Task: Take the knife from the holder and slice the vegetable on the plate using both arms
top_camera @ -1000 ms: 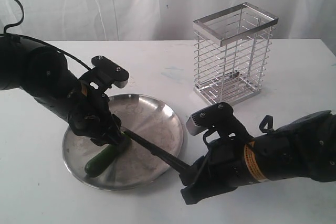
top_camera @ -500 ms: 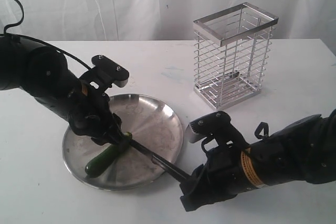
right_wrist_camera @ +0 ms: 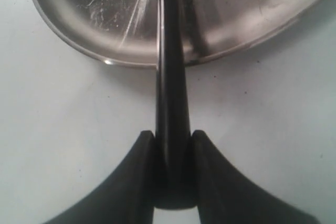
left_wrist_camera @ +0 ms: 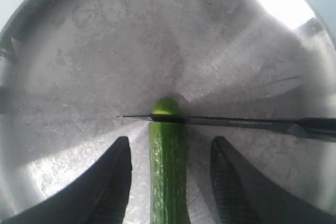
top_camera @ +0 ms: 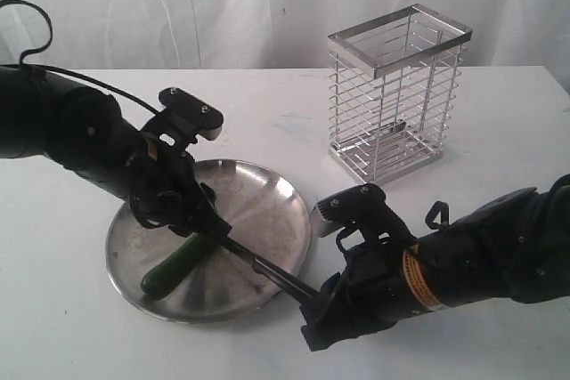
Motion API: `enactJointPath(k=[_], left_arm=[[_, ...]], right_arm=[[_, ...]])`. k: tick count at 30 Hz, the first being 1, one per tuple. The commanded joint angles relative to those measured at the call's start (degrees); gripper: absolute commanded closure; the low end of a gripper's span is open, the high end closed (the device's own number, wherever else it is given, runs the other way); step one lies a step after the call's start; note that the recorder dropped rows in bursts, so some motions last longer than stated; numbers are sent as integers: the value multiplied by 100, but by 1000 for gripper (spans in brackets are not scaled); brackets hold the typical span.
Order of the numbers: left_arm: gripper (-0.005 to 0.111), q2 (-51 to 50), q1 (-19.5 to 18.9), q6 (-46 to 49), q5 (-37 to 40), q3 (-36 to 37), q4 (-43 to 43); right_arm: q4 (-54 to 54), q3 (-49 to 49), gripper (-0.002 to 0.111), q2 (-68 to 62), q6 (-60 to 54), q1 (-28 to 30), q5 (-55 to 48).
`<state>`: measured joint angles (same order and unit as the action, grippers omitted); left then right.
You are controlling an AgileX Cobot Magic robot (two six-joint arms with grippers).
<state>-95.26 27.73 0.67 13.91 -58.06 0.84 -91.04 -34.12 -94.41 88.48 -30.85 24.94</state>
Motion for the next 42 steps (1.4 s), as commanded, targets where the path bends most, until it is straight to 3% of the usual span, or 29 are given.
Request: enactJointPath(k=[1,23,25,29,31,42], left_arm=[[56,-254,43,-105,-144,29,-233],[56,-432,81,-67,-619,29,-550],[63,-432,163,-67,-619,29,-550],[90,-432,392,227,-673,29,-550],[97,-432,462,283,-686,29,-550],[98,-504,491,283,-741,29,-550]], right_arm=[[-68,-41,108,2,22,-3,87],[-151,-55,108,2,22,-3,-26],[-151,-55,108,2,22,-3,-37],[-151,-55,108,2,22,-3,-48],[-151,-55,108,2,42,-3,-49],[-151,-55,108,2,42,-3,-49]])
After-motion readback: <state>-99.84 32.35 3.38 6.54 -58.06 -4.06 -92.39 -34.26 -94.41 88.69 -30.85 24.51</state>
